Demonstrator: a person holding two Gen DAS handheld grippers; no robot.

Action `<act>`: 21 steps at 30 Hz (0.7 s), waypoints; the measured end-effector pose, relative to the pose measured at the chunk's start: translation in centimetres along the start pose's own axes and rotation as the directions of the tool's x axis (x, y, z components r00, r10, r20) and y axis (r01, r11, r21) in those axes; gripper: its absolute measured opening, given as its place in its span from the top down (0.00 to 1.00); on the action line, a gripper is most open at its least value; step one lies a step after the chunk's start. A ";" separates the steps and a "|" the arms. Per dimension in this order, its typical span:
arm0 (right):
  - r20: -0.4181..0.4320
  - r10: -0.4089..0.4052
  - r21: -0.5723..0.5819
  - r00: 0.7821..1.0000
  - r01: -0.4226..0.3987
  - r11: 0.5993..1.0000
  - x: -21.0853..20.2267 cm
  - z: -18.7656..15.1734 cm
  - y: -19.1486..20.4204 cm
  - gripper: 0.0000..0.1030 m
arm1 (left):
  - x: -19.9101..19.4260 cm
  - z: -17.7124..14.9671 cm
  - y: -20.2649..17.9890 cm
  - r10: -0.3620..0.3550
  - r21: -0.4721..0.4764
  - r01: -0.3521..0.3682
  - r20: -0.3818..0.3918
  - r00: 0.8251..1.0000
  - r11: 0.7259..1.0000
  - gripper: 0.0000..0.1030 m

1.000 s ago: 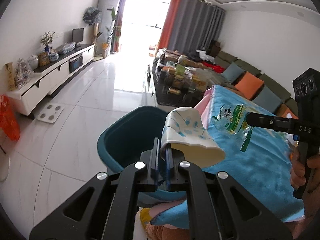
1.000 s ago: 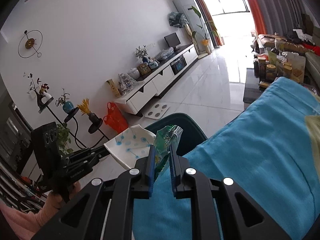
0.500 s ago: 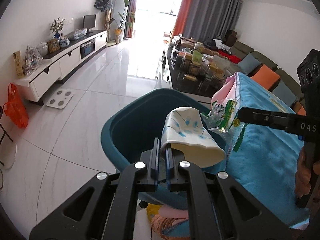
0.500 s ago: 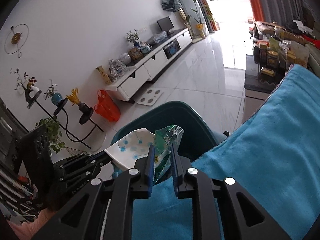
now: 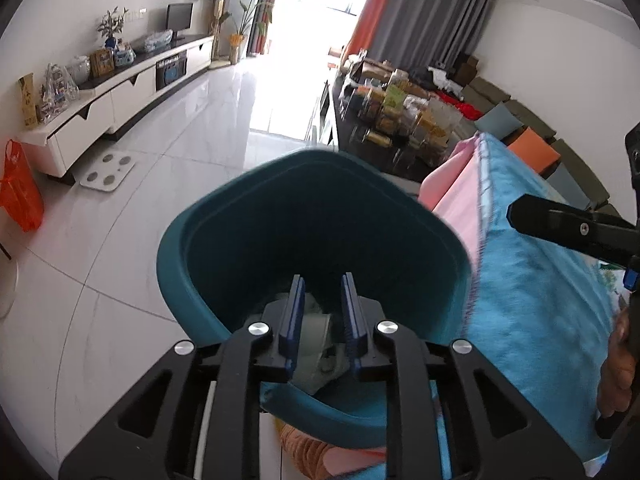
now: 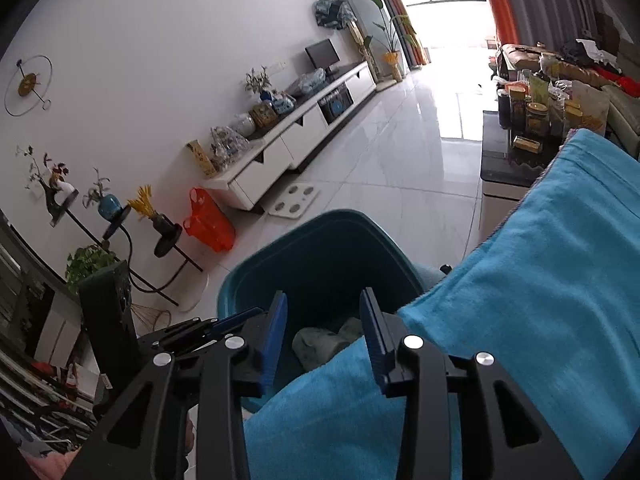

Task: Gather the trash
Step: 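Open both grippers to drop the cup and wrapper into the bin, then move both grippers back to the remaining trash on the table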

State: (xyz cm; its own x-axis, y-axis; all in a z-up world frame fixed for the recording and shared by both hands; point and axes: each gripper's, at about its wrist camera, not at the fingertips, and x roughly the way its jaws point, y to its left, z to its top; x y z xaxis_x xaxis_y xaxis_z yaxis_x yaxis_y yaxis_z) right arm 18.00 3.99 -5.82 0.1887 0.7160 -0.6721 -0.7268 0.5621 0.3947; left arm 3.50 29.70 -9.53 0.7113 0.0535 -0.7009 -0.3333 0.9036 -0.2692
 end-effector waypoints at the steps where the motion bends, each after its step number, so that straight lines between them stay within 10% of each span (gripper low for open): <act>1: 0.013 0.004 -0.006 1.000 -0.004 1.000 -0.8 -0.1 0.1 0.64 | -1.0 0.0 -0.4 -0.009 0.011 0.009 0.027 1.000 1.000 0.74; 12: 0.203 -0.034 -0.091 0.979 0.054 0.994 -12.5 -2.9 0.1 0.54 | -7.7 -0.7 -9.4 -0.274 0.245 0.236 0.137 0.952 0.940 0.55; 21: 0.329 -0.194 0.007 0.924 0.203 0.979 -22.4 -7.0 -4.0 0.53 | -8.0 -4.5 -20.8 -0.534 0.417 0.500 -0.043 0.845 0.759 0.53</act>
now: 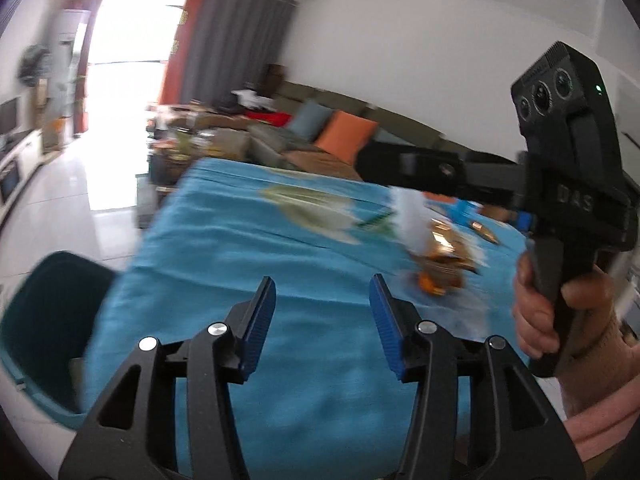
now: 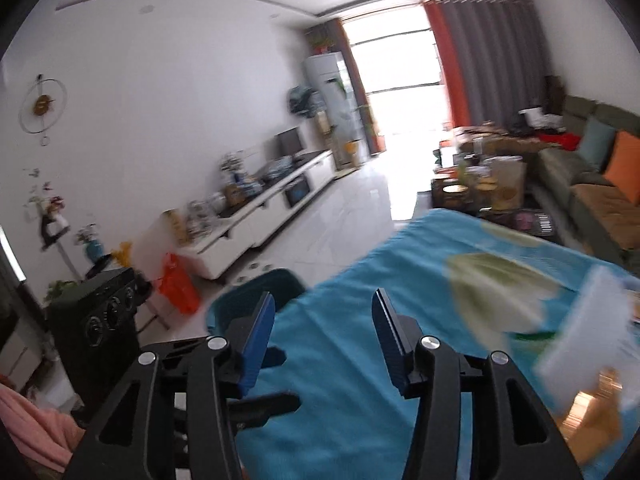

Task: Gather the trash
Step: 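Move both grippers back to the remaining trash on the table, then grasp a gold foil wrapper with the left gripper while the right grasps another gold wrapper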

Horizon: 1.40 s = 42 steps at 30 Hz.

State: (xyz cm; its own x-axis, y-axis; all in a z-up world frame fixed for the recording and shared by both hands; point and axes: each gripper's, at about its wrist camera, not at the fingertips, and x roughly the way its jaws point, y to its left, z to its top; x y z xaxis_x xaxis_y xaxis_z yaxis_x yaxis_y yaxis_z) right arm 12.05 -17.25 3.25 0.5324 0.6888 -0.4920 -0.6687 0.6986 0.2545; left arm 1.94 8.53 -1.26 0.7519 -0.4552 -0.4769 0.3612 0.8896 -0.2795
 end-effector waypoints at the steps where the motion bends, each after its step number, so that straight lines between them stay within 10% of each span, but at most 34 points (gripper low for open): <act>1: 0.004 -0.021 0.011 1.000 0.021 1.000 -0.8 -0.3 -0.9 0.53 | 0.6 0.0 -0.8 -0.019 0.009 0.019 -0.011 1.000 1.000 0.53; 16: -0.013 -0.288 0.285 0.957 0.280 0.917 -9.1 -6.7 -13.0 0.39 | 8.2 -0.4 -9.1 -0.179 0.069 0.195 -0.189 0.966 0.978 0.51; 28: -0.054 -0.243 0.379 0.968 0.245 0.892 -8.3 -9.1 -16.1 0.27 | 10.9 0.4 -9.0 -0.205 -0.018 0.207 -0.255 0.945 0.978 0.65; 34: -0.063 -0.223 0.361 0.973 0.231 0.904 -7.4 -8.9 -15.8 0.27 | 11.7 0.7 -9.0 -0.225 -0.039 0.223 -0.262 0.938 0.974 0.87; 42: -0.091 -0.212 0.347 0.973 0.231 0.909 -7.2 -9.3 -15.6 0.55 | 11.5 0.5 -9.1 -0.234 -0.035 0.233 -0.254 0.938 0.972 0.89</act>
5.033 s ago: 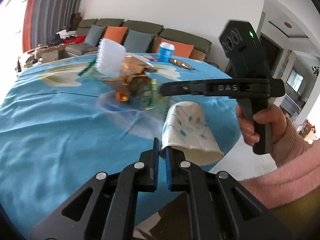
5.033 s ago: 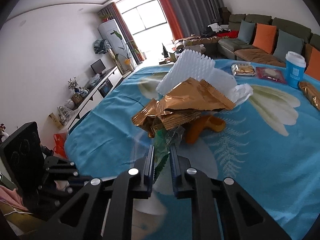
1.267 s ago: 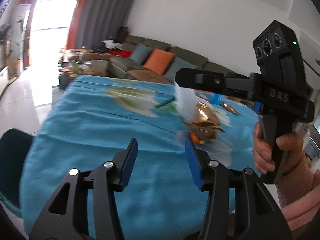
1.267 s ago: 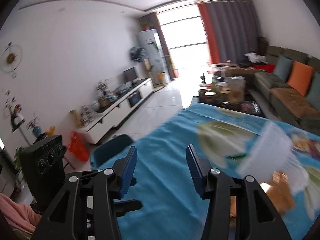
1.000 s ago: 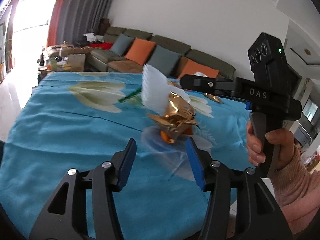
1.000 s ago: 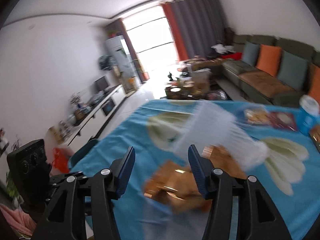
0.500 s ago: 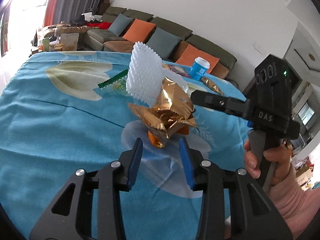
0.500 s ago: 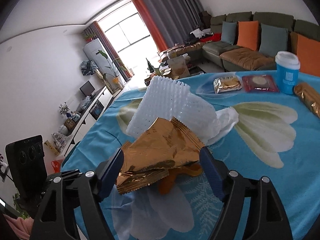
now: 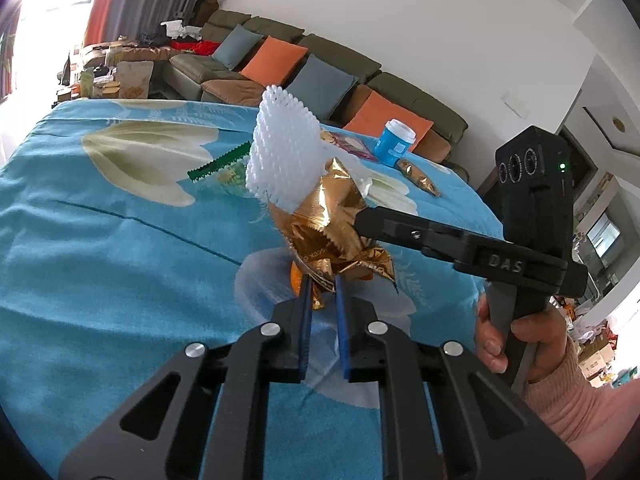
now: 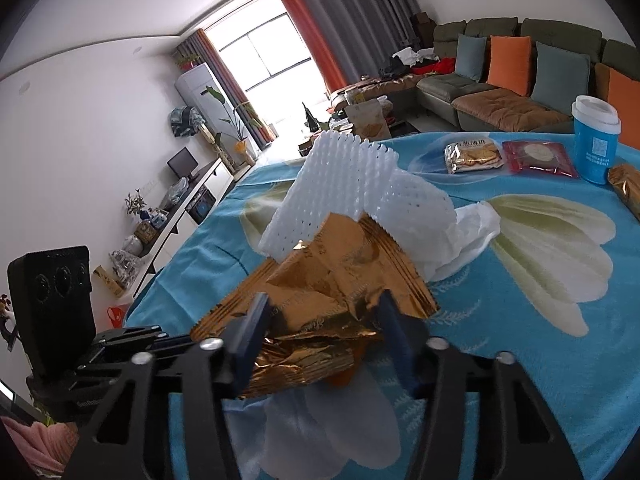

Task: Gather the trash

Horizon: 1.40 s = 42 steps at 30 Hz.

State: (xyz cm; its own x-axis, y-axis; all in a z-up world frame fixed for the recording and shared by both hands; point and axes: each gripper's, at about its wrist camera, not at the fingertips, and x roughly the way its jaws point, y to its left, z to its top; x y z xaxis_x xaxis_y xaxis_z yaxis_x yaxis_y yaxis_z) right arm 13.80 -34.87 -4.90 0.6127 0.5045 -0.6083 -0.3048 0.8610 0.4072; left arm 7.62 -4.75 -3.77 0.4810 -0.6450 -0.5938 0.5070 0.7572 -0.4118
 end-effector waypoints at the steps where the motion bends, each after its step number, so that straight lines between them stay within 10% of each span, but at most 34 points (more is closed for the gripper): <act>1: -0.001 0.001 -0.001 1.000 -0.001 1.000 0.0 -0.1 0.0 0.61 | -0.1 0.0 0.0 -0.001 -0.001 0.001 0.004 1.000 1.000 0.89; 5: 0.001 0.004 -0.014 1.000 -0.004 1.000 -0.5 -0.3 0.0 0.87 | -0.6 -0.3 0.2 -0.005 -0.006 0.005 0.015 1.000 1.000 0.89; 13: 0.024 0.017 -0.014 1.000 -0.017 1.000 -1.4 -0.2 0.2 0.94 | -2.9 -0.8 0.8 -0.003 -0.009 0.004 0.066 0.998 1.000 0.90; 23: 0.038 -0.007 0.121 0.999 0.002 0.993 -1.1 0.1 -3.2 0.37 | -6.5 -2.2 2.5 0.014 -0.030 -0.010 0.122 0.992 1.000 0.90; 29: -0.004 0.061 0.165 0.998 -0.060 0.984 0.4 0.3 -4.4 0.29 | -8.0 -3.0 4.2 0.045 -0.069 -0.035 0.146 0.988 0.997 0.90; 37: -0.004 0.125 0.155 0.992 -0.123 0.980 0.2 -0.1 -4.0 0.92 | -9.3 -3.7 5.9 0.085 -0.110 -0.069 0.155 0.984 0.992 0.90; 42: 0.005 0.130 0.082 0.991 -0.130 0.988 -0.8 -0.1 -2.4 0.97 | -9.7 -3.9 6.3 0.110 -0.111 -0.093 0.155 0.982 0.989 0.90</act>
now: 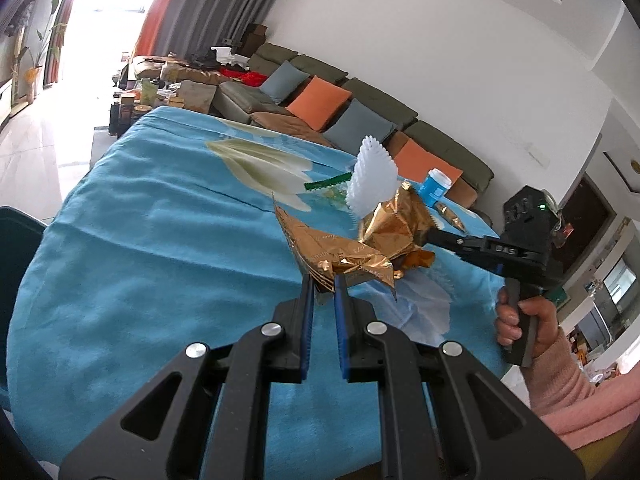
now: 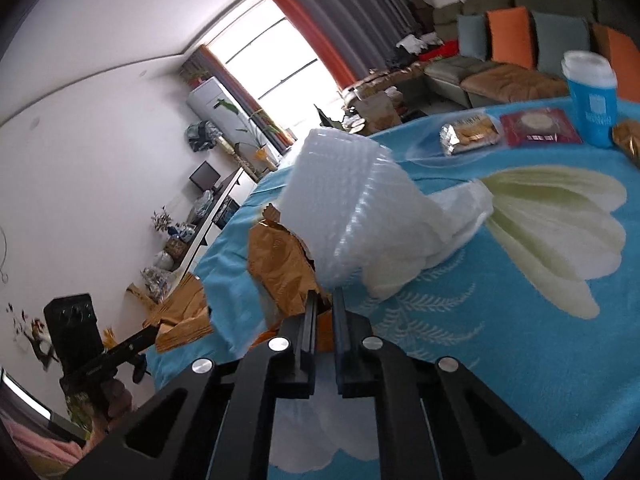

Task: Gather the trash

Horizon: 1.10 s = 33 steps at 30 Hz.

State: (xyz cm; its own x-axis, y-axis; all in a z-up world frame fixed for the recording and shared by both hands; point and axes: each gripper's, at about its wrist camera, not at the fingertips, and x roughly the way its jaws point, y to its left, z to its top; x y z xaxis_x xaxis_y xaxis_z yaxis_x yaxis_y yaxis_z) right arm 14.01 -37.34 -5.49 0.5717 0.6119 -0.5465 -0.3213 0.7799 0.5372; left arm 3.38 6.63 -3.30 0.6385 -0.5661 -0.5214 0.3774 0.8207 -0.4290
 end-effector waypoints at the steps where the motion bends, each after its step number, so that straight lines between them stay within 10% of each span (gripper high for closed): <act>1: 0.001 0.007 -0.014 1.000 -0.007 1.000 -0.2 0.0 0.4 0.97 | 0.0 -0.2 -0.1 0.002 -0.001 -0.002 0.001 1.000 1.000 0.90; 33: -0.076 0.275 -0.209 0.959 -0.285 0.936 6.0 2.0 13.3 0.98 | -10.9 -1.8 4.9 0.261 -0.099 -0.248 0.159 0.952 0.964 0.90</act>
State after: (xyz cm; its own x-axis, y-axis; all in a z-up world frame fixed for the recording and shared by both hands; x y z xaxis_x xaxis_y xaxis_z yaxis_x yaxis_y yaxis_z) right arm 14.65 -23.54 -0.33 0.4021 0.8108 -0.4254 -0.6213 0.5829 0.5237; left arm -2.94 16.71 -1.05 0.8130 -0.3121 -0.4915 0.1388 0.9237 -0.3570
